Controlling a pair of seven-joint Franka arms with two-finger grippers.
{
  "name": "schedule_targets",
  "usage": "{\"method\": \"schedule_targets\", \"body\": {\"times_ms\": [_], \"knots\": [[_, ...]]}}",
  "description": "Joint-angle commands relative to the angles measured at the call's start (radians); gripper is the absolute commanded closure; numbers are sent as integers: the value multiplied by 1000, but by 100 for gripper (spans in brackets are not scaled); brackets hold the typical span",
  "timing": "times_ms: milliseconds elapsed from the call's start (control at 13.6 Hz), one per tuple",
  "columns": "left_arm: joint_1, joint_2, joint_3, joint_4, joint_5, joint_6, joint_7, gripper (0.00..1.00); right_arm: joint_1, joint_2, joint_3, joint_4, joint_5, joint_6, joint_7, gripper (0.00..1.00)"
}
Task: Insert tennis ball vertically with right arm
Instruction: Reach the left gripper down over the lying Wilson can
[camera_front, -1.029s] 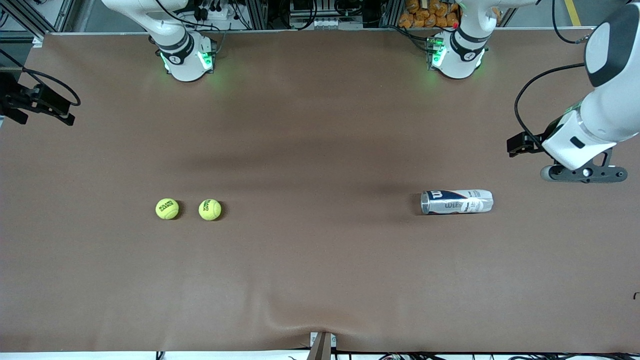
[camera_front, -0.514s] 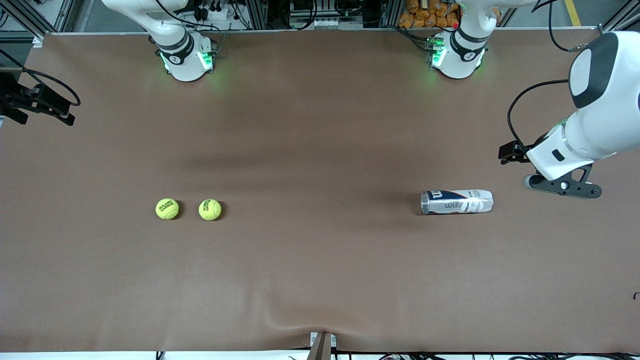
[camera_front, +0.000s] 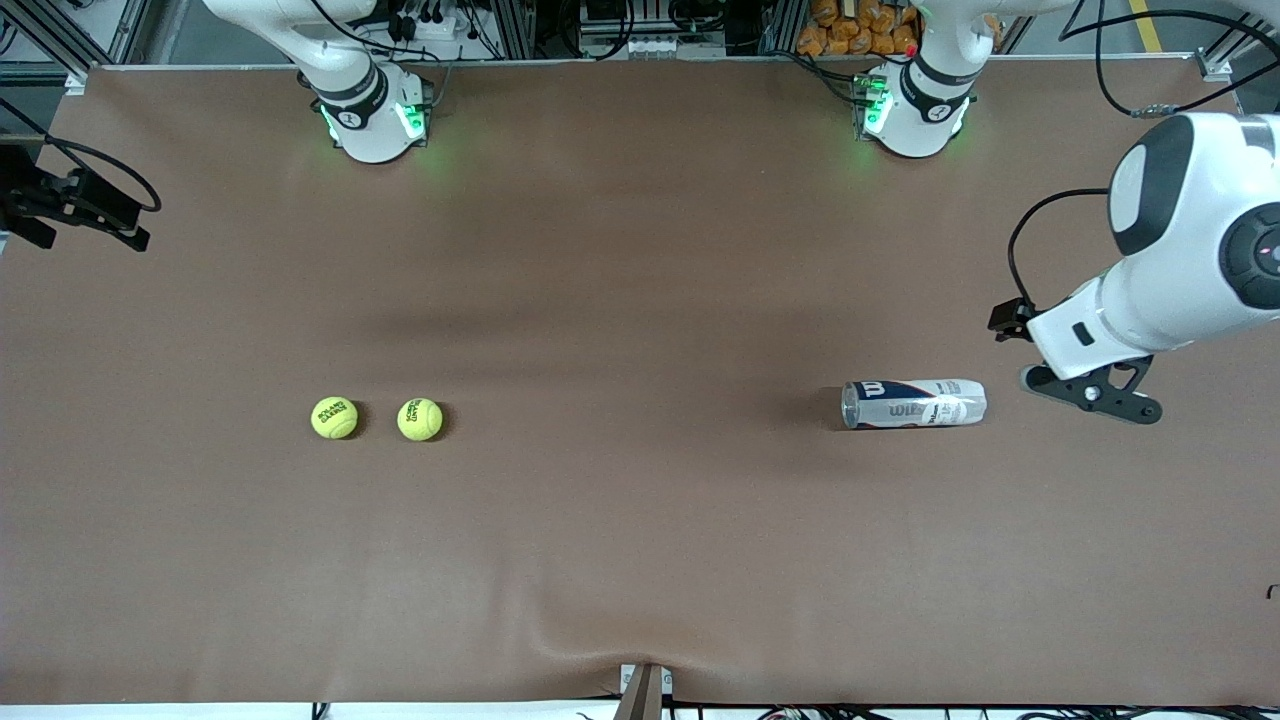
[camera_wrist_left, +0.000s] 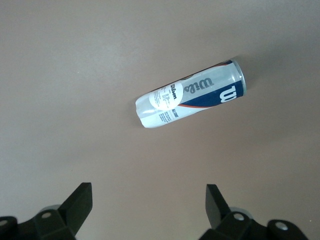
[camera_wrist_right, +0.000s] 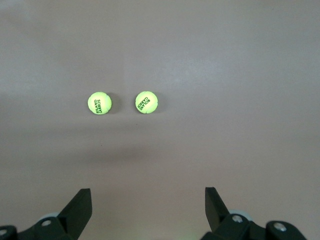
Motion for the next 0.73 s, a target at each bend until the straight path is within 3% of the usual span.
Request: {"method": "schedule_targets", "body": {"times_ms": [0,367,661], "knots": [[-9,34,-3,1,26,21,58,0,-16,5,13,13,-4,-9,-3,0],[-20,105,-3,-2,56,64,155,0,-16,5,13,13,-4,-9,-3,0],[-37,94,-5,-102,135,138,287,0,-16,5,13,13,-4,-9,-3,0]]}}
